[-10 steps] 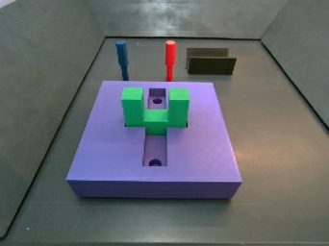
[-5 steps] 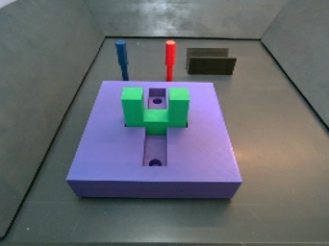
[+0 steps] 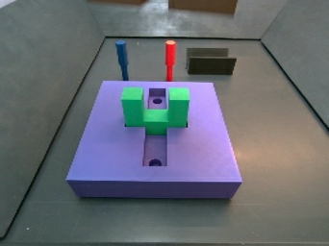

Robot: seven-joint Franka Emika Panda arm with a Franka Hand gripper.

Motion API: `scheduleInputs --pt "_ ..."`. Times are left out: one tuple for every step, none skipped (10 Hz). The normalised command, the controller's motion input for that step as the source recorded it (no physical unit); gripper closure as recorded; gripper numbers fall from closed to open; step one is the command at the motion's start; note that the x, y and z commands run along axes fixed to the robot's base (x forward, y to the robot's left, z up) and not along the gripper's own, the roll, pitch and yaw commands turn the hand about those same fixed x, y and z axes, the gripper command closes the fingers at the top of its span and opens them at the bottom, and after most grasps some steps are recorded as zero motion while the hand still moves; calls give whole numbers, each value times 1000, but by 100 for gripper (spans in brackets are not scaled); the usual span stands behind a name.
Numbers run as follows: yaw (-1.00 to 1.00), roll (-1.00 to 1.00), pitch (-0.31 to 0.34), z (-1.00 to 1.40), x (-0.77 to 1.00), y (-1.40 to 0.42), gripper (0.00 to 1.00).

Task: Pick up the brown object. Move up. Move to above the board. Insert the brown object.
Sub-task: Insert the brown object.

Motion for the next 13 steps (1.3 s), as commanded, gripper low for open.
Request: scheduleInputs --pt "-789 400 0 -380 0 -51 100" --pt "-829 377 0 -329 -17 -29 100" --pt "-917 244 43 -320 -80 -20 100" --pt "-994 143 47 -326 -71 -3 100" --pt "-1000 66 14 -357 -14 0 100" --pt "-1000 -64 0 -294 0 0 100" --pt "-977 -111 0 -203 0 -17 100" --pt "-977 -121 0 -140 0 -34 100" --pt "-886 -214 -14 0 0 -63 100" --pt "-720 -349 -76 0 71 -23 100" --pt "-646 -391 -73 0 177 0 100" --pt "-529 -481 -103 0 254 0 100" --pt "-429 -500 -29 0 374 0 100"
